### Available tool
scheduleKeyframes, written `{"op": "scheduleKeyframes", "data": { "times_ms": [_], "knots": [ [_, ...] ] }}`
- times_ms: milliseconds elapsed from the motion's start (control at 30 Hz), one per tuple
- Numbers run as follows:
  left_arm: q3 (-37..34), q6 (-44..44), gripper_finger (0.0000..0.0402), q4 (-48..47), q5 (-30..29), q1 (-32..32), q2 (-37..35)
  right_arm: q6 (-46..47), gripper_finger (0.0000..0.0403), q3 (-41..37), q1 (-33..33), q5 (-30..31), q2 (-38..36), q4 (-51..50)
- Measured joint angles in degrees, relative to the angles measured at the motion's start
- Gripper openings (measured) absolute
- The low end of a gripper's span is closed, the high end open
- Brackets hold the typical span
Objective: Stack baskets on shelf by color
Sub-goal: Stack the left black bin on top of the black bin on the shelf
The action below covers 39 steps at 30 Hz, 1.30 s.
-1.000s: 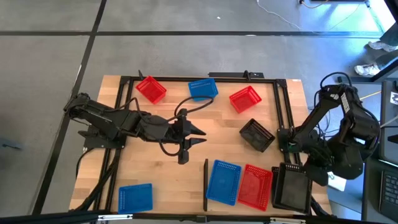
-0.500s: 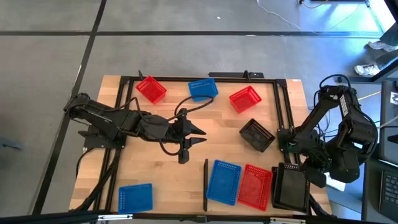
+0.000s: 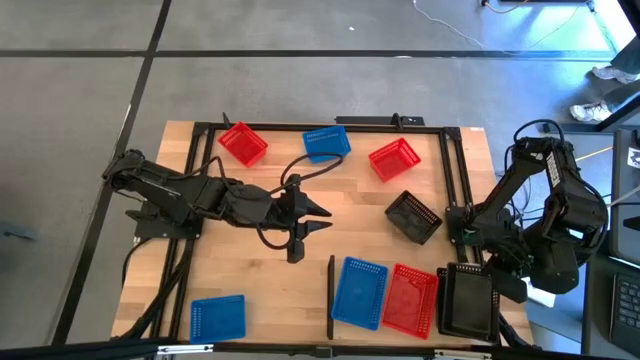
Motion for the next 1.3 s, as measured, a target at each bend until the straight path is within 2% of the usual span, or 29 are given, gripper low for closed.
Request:
{"op": "scheduleKeyframes", "data": {
  "times_ms": [200,567,667,833,967,1300],
  "knots": [
    [0.0,0.1,0.0089,0.0,0.0,0.0,0.0,-0.3,0.0047,0.0,0.0,0.0,0.0,0.0],
    [0.0,0.1,0.0089,0.0,0.0,0.0,0.0,-3.5,0.0063,0.0,0.0,1.0,0.0,0.4],
    [0.0,0.1,0.0089,0.0,0.0,0.0,0.0,-3.4,0.0055,0.0,0.0,0.9,0.0,0.4],
    [0.0,0.1,0.0089,0.0,0.0,0.0,0.0,-3.4,0.0009,0.0,0.0,0.9,0.0,0.4],
    [0.0,0.1,0.0089,0.0,0.0,0.0,0.0,-3.5,0.0009,0.0,0.0,1.0,0.0,0.4],
    [0.0,0.1,0.0089,0.0,0.0,0.0,0.0,-6.7,0.0003,0.1,0.0,7.7,0.0,2.0]
  ]
}}
